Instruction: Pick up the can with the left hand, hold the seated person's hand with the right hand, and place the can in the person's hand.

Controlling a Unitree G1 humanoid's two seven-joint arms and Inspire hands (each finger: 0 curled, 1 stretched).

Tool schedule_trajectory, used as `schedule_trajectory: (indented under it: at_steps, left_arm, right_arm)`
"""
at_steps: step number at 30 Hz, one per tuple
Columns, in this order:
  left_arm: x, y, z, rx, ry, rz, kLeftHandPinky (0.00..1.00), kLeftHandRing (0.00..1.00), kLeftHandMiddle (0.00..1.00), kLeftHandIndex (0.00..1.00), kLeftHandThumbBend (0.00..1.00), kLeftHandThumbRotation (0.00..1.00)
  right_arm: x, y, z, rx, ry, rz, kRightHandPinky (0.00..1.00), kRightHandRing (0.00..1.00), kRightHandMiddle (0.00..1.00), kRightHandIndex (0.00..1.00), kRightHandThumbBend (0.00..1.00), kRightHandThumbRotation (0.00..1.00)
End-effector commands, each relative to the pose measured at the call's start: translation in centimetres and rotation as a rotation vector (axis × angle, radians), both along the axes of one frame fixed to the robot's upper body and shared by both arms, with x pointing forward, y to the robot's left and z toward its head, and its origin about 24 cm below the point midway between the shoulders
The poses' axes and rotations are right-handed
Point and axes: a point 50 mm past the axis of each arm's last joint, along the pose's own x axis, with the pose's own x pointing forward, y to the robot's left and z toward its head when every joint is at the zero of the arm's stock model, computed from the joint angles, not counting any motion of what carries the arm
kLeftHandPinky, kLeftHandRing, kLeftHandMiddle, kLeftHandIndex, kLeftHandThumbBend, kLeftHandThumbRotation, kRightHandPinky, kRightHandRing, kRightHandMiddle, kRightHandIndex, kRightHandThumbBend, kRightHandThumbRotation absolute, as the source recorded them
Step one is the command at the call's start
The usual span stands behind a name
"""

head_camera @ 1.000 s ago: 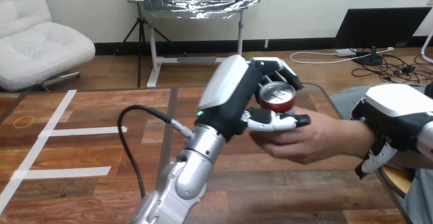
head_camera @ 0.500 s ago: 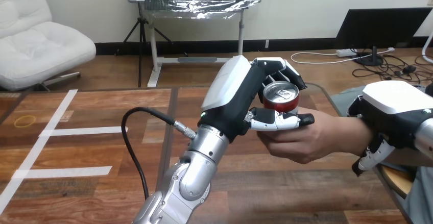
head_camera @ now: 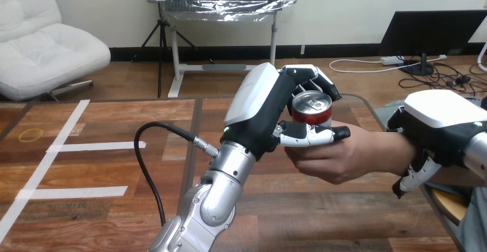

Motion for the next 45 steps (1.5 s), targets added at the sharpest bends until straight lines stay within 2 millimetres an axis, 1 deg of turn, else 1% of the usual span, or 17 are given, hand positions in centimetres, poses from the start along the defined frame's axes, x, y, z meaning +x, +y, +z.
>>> schedule_trajectory:
  at_steps: [1,11,13,14,17,20,21,26,29,30,32,35,38,39,44,45]
  left_arm:
    - [0.0,-1.5,1.8,-0.033,-0.077,-0.055,0.33,0.38,0.45,0.48,0.59,0.0]
    - [0.1,-1.3,1.8,-0.021,-0.086,-0.042,0.33,0.37,0.45,0.48,0.59,0.0]
    - [0.1,-1.3,1.8,-0.017,-0.088,-0.038,0.33,0.38,0.45,0.48,0.59,0.0]
    - [0.1,-1.3,1.8,-0.013,-0.09,-0.037,0.33,0.38,0.45,0.48,0.59,0.0]
    - [0.1,-1.2,1.8,-0.003,-0.094,-0.038,0.33,0.38,0.45,0.48,0.59,0.0]
    - [0.2,-1.2,1.8,0.021,-0.089,-0.043,0.33,0.38,0.46,0.49,0.58,0.0]
    - [0.2,-1.1,1.7,0.033,-0.084,-0.045,0.34,0.41,0.48,0.5,0.57,0.0]
    - [0.4,-1.0,1.6,0.101,-0.08,-0.036,0.4,0.47,0.53,0.55,0.58,0.0]
    - [0.4,-0.9,1.6,0.13,-0.07,-0.035,0.46,0.54,0.59,0.6,0.61,0.07]
    - [0.5,-0.8,1.5,0.135,-0.066,-0.036,0.5,0.58,0.64,0.64,0.64,0.12]
    - [0.5,-0.7,1.5,0.151,-0.057,-0.04,0.52,0.61,0.66,0.67,0.65,0.16]
    - [0.5,-0.6,1.4,0.174,-0.041,-0.048,0.59,0.67,0.71,0.73,0.68,0.24]
    - [0.5,-0.3,1.4,0.178,-0.023,-0.056,0.67,0.73,0.77,0.78,0.69,0.31]
    - [0.4,-0.2,1.4,0.176,-0.02,-0.056,0.72,0.76,0.79,0.81,0.7,0.34]
    - [0.4,0.4,1.4,0.118,0.06,-0.062,0.79,0.82,0.85,0.86,0.73,0.38]
    - [0.4,0.6,1.4,0.11,0.065,-0.061,0.79,0.83,0.85,0.86,0.73,0.37]
  right_arm:
    - [0.9,0.5,3.4,0.02,-0.142,0.023,0.13,0.19,0.27,0.45,0.83,0.0]
    - [0.9,0.5,3.2,0.025,-0.14,0.019,0.13,0.19,0.28,0.46,0.83,0.0]
    - [0.9,0.6,3.2,0.013,-0.133,0.022,0.17,0.25,0.35,0.49,0.83,0.0]
    - [0.9,0.6,3.2,0.001,-0.13,0.028,0.18,0.26,0.36,0.5,0.83,0.0]
    - [0.8,0.6,3.2,-0.035,-0.125,0.04,0.25,0.35,0.45,0.53,0.83,0.0]
    - [0.7,0.6,3.1,-0.076,-0.113,0.04,0.36,0.46,0.54,0.58,0.83,0.0]
    - [0.7,0.7,3.1,-0.083,-0.107,0.036,0.42,0.52,0.59,0.62,0.83,0.0]
    - [0.7,0.8,3.1,-0.104,-0.083,0.036,0.51,0.61,0.67,0.68,0.82,0.0]
    - [0.7,0.7,3.0,-0.105,-0.066,0.037,0.56,0.66,0.71,0.72,0.82,0.0]
    - [0.8,0.7,3.0,-0.101,-0.062,0.038,0.61,0.7,0.74,0.74,0.83,0.0]
    - [0.7,0.7,3.0,-0.102,-0.049,0.032,0.64,0.72,0.76,0.76,0.83,0.01]
    - [0.6,0.7,3.1,-0.109,-0.031,0.023,0.68,0.76,0.79,0.78,0.83,0.02]
    - [0.6,0.7,3.1,-0.105,-0.02,0.014,0.71,0.79,0.82,0.8,0.83,0.03]
    - [0.5,0.8,3.2,-0.101,-0.014,0.008,0.74,0.81,0.83,0.82,0.83,0.04]
    - [0.3,0.7,3.4,-0.096,0.008,-0.017,0.78,0.84,0.86,0.84,0.83,0.05]
    - [0.3,0.7,3.5,-0.09,0.012,-0.021,0.78,0.84,0.86,0.84,0.83,0.05]
